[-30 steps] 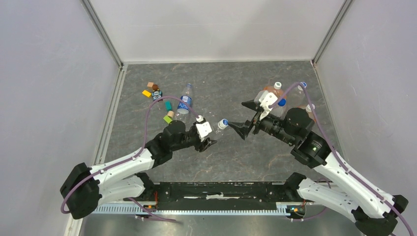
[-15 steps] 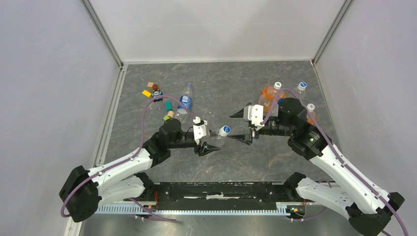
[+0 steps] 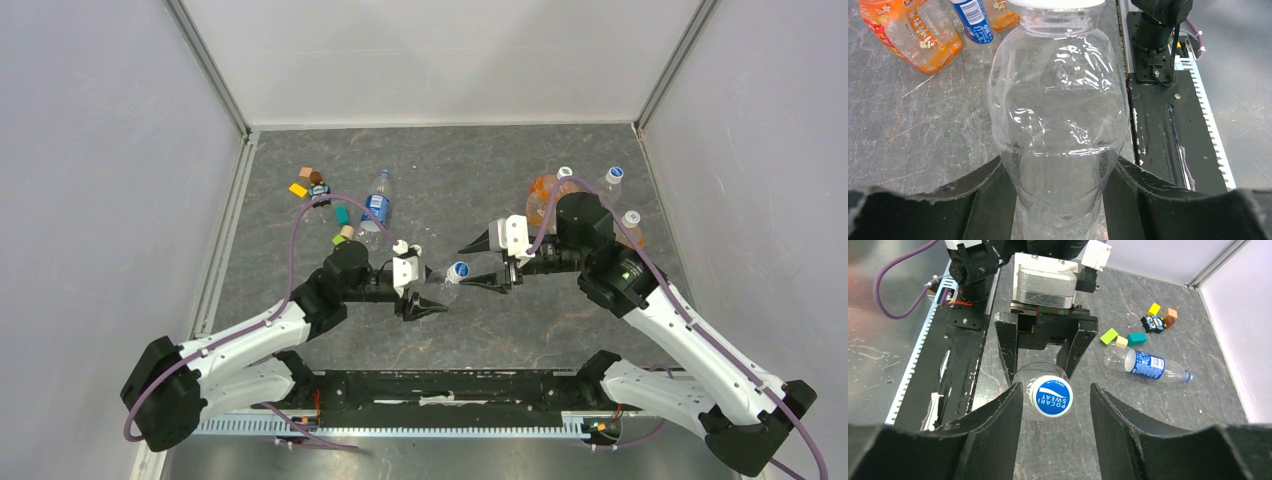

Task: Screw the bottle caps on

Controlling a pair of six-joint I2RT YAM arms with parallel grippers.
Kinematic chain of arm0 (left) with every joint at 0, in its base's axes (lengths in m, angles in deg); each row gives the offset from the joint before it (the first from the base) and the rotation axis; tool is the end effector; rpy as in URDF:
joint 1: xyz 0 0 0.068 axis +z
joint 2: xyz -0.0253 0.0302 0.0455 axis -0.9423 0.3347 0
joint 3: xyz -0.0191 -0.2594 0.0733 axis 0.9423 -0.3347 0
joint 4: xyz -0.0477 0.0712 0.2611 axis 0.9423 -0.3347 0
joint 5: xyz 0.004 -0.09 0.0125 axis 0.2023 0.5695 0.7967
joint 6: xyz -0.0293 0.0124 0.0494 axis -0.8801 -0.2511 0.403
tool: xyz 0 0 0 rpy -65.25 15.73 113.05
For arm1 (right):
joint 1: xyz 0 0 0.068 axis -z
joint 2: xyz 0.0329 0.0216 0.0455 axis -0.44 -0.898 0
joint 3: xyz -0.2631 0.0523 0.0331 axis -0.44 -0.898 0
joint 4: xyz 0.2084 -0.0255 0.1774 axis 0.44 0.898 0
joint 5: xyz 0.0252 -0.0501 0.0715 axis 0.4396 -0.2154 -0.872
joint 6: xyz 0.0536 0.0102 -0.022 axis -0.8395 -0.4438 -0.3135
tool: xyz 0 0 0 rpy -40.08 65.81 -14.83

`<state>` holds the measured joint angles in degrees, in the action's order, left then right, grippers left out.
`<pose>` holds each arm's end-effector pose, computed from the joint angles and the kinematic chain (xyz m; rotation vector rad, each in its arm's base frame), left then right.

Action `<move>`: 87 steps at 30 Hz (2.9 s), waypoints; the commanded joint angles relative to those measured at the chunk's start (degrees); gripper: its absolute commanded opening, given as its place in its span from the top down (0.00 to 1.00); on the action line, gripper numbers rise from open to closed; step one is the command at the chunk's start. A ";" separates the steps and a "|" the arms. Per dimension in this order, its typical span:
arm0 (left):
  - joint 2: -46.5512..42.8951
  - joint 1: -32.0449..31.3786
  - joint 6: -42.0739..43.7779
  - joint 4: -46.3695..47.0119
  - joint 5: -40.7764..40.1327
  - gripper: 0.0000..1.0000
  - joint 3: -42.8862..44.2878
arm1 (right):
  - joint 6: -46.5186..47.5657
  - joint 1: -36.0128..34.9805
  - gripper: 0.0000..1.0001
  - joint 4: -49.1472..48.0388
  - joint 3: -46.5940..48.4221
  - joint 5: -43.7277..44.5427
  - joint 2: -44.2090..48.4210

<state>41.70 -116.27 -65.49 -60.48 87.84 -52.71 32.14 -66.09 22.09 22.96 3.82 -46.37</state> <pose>0.1494 -0.1927 0.2417 1.3153 1.3017 -1.0281 0.1464 0.1630 0.3791 -1.4327 1.1900 0.9266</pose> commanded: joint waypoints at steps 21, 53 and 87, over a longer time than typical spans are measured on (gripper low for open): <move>-0.84 0.20 -2.70 5.37 -4.40 0.98 1.06 | -2.16 0.28 0.78 -0.05 1.78 -1.20 -3.11; -4.11 -11.98 24.33 2.46 -54.00 0.98 -3.16 | -75.98 -7.05 0.85 -38.03 -30.22 46.00 2.63; -1.40 1.70 8.00 -8.54 -0.99 0.98 4.34 | 8.58 1.74 0.21 12.49 2.46 5.73 4.35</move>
<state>39.84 -115.05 -55.83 -69.38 75.45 -50.51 28.14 -64.61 24.06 21.33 16.74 -40.49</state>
